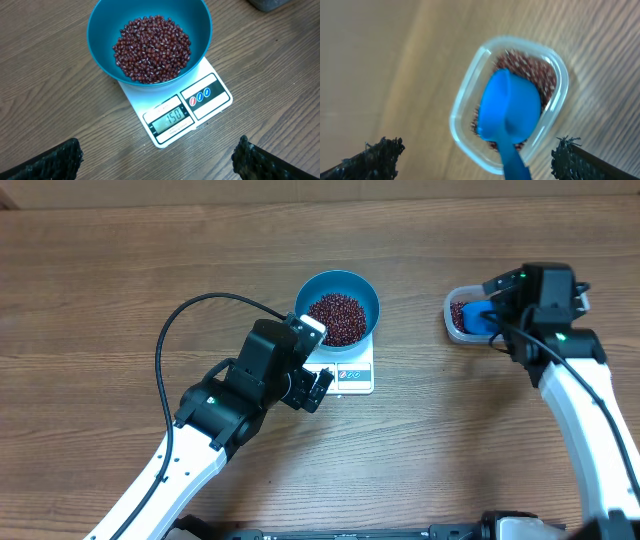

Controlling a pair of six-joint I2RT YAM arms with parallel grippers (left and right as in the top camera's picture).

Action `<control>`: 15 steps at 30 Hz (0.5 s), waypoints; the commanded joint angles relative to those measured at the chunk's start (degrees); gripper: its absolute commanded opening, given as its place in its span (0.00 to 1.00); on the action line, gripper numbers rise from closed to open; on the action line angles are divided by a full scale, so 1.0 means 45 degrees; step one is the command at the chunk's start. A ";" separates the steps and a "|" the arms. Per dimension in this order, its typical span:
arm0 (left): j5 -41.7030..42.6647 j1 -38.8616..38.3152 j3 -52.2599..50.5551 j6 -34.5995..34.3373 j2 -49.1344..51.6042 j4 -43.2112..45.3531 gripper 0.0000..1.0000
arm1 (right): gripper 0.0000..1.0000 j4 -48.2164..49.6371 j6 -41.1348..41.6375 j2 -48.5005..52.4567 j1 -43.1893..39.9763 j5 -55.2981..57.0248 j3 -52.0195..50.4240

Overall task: Scoop item into bowl and weigh 150g on scale
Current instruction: 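Lower the scoop into the clear bean tub with the right gripper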

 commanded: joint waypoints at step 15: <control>0.0199 0.0063 -0.0029 -0.0160 0.0044 0.0010 1.00 | 1.00 0.1588 0.0695 -0.1010 -0.0015 -0.0986 0.0277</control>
